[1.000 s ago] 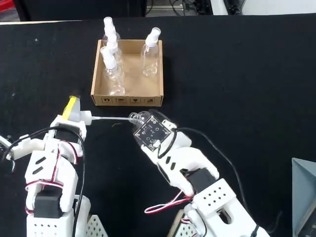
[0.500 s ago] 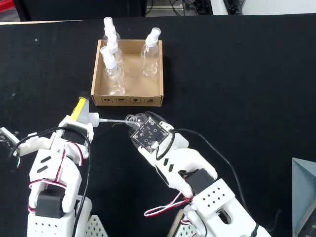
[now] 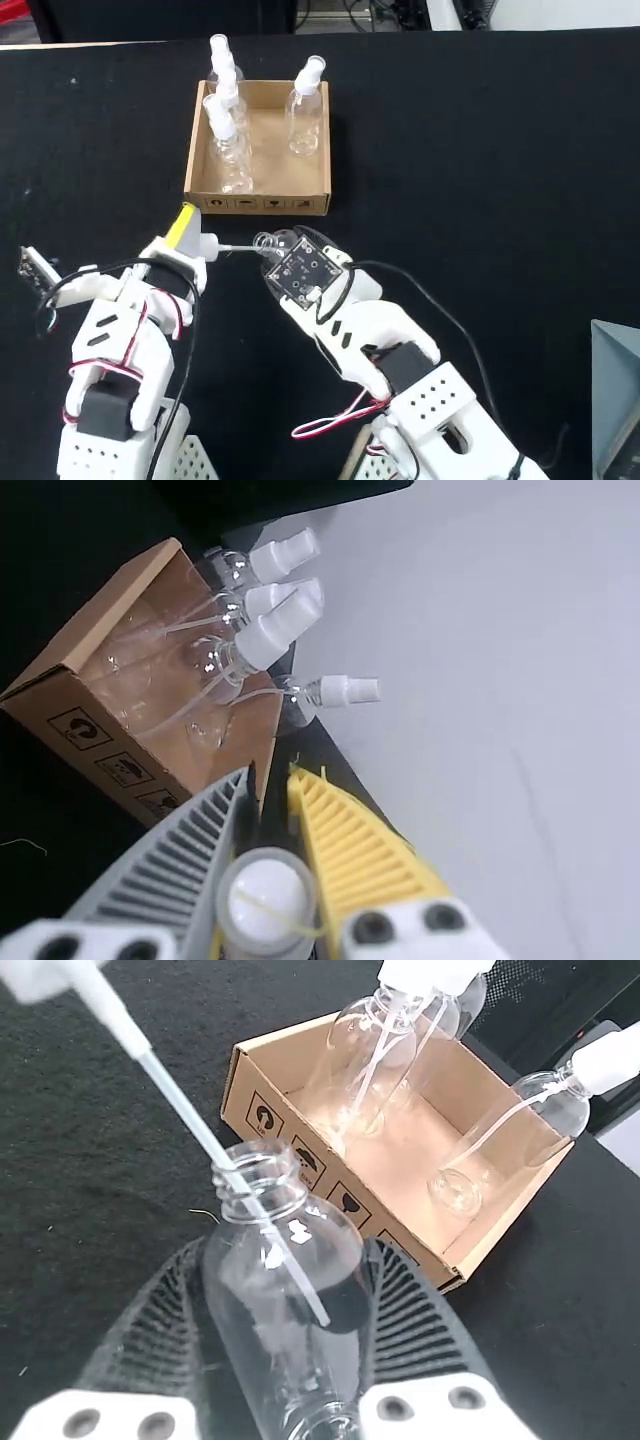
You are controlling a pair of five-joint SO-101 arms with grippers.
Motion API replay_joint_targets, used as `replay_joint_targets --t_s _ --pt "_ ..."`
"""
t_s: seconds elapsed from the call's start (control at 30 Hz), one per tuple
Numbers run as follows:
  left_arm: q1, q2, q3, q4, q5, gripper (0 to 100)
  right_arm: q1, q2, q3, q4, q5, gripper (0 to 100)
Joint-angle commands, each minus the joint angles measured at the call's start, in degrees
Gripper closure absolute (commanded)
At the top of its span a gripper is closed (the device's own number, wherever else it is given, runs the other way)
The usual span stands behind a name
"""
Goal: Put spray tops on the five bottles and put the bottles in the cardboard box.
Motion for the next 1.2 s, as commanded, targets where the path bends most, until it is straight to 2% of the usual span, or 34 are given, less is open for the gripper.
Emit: replay_joint_targets --t_s 0.0,0.63,0.8,1.0,1.17 --pt "0.7 -0.9 -1.0 -0.4 -0.9 97 -1.3 -1.7 -0.1 -1.8 -0.3 98.6" --pt "0.9 -0.8 -0.9 -0.4 -0.9 97 -1.4 -1.7 0.6 -1.8 -0.2 98.6" --pt "4.7 -0.8 -0.3 -0.4 -3.7 97 -1.4 -1.7 0.6 -1.8 -0.2 98.6" --pt "5.2 -0.8 3.6 -6.1 -4.6 97 -4.7 -1.7 0.8 -1.7 -0.2 98.6" --pt "5.7 -0.8 4.3 -6.4 -6.7 97 -4.5 -1.7 0.8 -1.8 -0.2 98.6"
